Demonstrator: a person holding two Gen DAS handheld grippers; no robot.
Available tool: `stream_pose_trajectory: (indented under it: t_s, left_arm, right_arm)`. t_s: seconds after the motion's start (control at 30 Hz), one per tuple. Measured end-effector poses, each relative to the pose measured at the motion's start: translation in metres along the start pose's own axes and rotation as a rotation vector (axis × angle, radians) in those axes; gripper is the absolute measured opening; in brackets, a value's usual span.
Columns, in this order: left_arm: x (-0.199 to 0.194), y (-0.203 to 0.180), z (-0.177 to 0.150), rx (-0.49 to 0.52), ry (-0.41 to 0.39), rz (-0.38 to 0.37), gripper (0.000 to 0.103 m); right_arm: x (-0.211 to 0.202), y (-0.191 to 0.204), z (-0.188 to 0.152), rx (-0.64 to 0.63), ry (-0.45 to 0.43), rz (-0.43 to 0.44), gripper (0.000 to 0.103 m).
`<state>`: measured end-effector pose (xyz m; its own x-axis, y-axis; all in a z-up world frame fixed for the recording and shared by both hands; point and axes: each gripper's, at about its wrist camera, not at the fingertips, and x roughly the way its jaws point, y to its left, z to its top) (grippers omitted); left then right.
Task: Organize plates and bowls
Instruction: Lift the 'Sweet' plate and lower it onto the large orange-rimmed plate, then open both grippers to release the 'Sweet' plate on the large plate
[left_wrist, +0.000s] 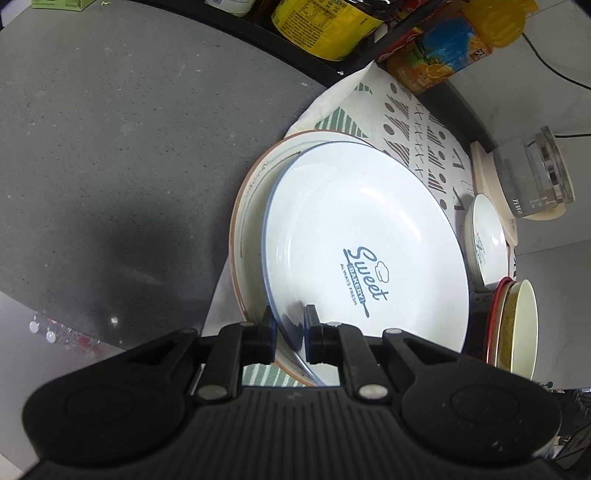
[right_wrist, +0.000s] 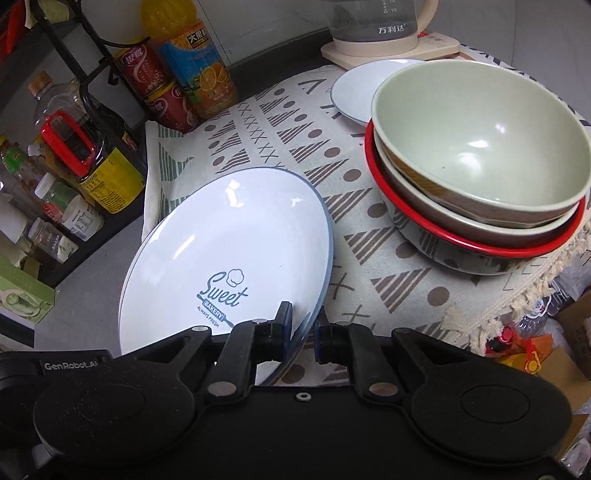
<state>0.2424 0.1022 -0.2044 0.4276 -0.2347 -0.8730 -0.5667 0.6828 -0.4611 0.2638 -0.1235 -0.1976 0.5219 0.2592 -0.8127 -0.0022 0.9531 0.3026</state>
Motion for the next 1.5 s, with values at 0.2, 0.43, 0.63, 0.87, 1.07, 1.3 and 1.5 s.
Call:
stream_pose_trajectory:
  t_s: [0.2, 0.43, 0.63, 0.87, 1.07, 1.3, 1.5]
  left_arm:
    - [-0.011, 0.001, 0.007, -0.004, -0.002, 0.023, 0.012]
    - [-0.021, -0.001, 0.016, 0.026, -0.053, 0.066, 0.022]
    - [-0.014, 0.002, 0.02, 0.025, -0.066, 0.1, 0.024]
    - [-0.006, 0.004, 0.018, 0.033, -0.073, 0.121, 0.024]
    - [0.0, 0.002, 0.017, 0.032, -0.083, 0.125, 0.024]
    - [-0.001, 0.005, 0.021, 0.026, -0.103, 0.131, 0.019]
    - [-0.002, 0.004, 0.025, 0.018, -0.113, 0.137, 0.019]
  right_arm:
    - [0.004, -0.001, 0.003, 0.006, 0.004, -0.004, 0.011]
    - [0.009, -0.005, 0.004, 0.025, 0.022, 0.001, 0.012]
    - [0.014, -0.004, 0.004, 0.013, 0.038, 0.003, 0.013]
    - [0.018, 0.001, 0.004, -0.037, 0.038, -0.012, 0.015]
    - [0.018, 0.003, 0.006, -0.061, 0.044, -0.015, 0.015]
    - [0.013, 0.002, 0.009, -0.065, 0.05, -0.018, 0.019]
    - [0.01, -0.003, 0.012, -0.052, 0.048, -0.018, 0.021]
